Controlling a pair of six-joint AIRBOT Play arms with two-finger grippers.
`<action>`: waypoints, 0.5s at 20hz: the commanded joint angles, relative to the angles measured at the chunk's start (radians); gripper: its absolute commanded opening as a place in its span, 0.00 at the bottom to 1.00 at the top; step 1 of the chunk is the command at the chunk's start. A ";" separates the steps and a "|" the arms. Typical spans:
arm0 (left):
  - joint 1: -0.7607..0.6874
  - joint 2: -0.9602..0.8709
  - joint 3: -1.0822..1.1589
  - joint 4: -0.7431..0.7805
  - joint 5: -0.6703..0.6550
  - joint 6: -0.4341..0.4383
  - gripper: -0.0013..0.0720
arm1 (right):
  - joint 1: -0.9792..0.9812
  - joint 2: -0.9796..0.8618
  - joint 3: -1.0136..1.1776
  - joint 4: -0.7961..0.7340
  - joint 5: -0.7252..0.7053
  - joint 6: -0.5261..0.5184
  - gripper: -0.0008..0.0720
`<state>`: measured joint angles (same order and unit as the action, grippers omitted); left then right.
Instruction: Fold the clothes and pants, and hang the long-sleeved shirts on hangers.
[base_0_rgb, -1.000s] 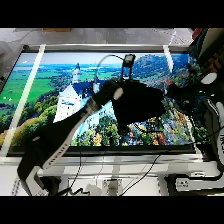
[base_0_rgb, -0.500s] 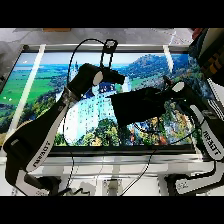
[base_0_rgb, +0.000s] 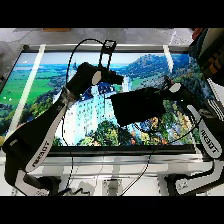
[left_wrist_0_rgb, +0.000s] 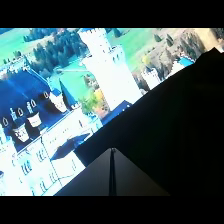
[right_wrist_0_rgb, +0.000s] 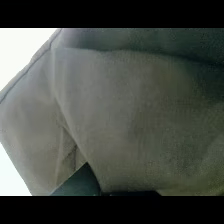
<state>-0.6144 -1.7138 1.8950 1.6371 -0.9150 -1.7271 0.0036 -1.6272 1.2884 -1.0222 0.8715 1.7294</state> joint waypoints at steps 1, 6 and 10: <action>0.001 0.005 0.000 0.010 -0.027 0.070 0.03 | -0.020 0.047 0.033 -0.128 0.134 -0.063 0.04; 0.001 0.028 0.000 0.013 -0.066 0.097 0.03 | -0.105 0.190 0.076 -0.225 0.621 -0.337 0.04; -0.001 0.035 0.000 0.011 -0.067 0.097 0.03 | -0.116 0.217 0.076 -0.411 0.795 -0.366 0.05</action>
<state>-0.6144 -1.6844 1.8950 1.6482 -0.9749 -1.6379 -0.0986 -1.4380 1.3594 -1.2964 1.4803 1.4334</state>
